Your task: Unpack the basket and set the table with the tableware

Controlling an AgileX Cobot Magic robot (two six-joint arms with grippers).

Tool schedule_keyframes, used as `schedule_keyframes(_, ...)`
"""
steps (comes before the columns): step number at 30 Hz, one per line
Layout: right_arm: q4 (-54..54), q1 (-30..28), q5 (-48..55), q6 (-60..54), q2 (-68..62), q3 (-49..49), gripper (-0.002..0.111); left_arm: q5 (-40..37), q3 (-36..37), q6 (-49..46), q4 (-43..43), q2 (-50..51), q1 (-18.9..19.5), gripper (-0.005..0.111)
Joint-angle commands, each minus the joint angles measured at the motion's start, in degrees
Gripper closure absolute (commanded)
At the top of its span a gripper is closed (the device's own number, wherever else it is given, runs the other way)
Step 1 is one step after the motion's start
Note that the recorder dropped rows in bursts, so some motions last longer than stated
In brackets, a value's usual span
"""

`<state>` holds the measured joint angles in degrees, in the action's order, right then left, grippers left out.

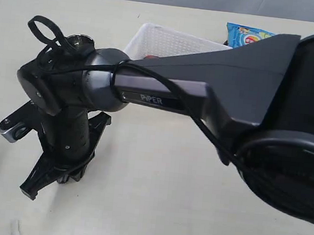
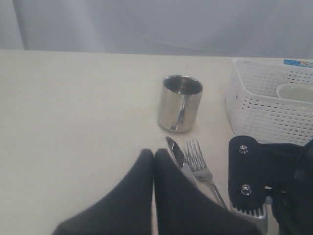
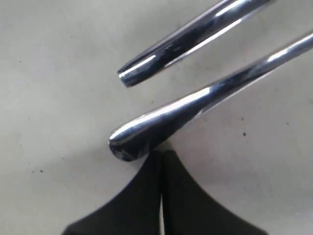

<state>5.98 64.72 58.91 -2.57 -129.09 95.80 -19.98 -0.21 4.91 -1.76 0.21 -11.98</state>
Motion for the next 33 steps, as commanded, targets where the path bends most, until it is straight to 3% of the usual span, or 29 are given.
schedule_keyframes(1,-4.03,0.17,1.43,0.44,1.88,-0.04,0.109,0.12,0.21,-0.17,0.05,-0.21,-0.26,0.107)
schedule_keyframes(7,-17.07,-1.51,1.83,6.43,10.77,0.09,0.109,0.12,0.21,-0.17,0.05,-0.21,-0.26,0.107)
schedule_keyframes(15,-16.85,-13.43,2.25,7.31,21.06,0.09,0.109,0.12,0.21,-0.17,0.05,-0.21,-0.26,0.107)
schedule_keyframes(24,-16.15,-26.23,3.27,5.95,23.02,0.09,0.109,0.12,0.21,-0.17,0.05,-0.21,-0.26,0.107)
schedule_keyframes(29,-7.26,-36.01,2.68,0.33,22.65,0.09,0.109,0.12,0.21,-0.17,0.05,-0.21,-0.26,0.107)
schedule_keyframes(33,1.96,-38.45,2.32,-8.07,20.02,0.09,0.109,0.12,0.21,-0.17,0.05,-0.21,-0.26,0.107)
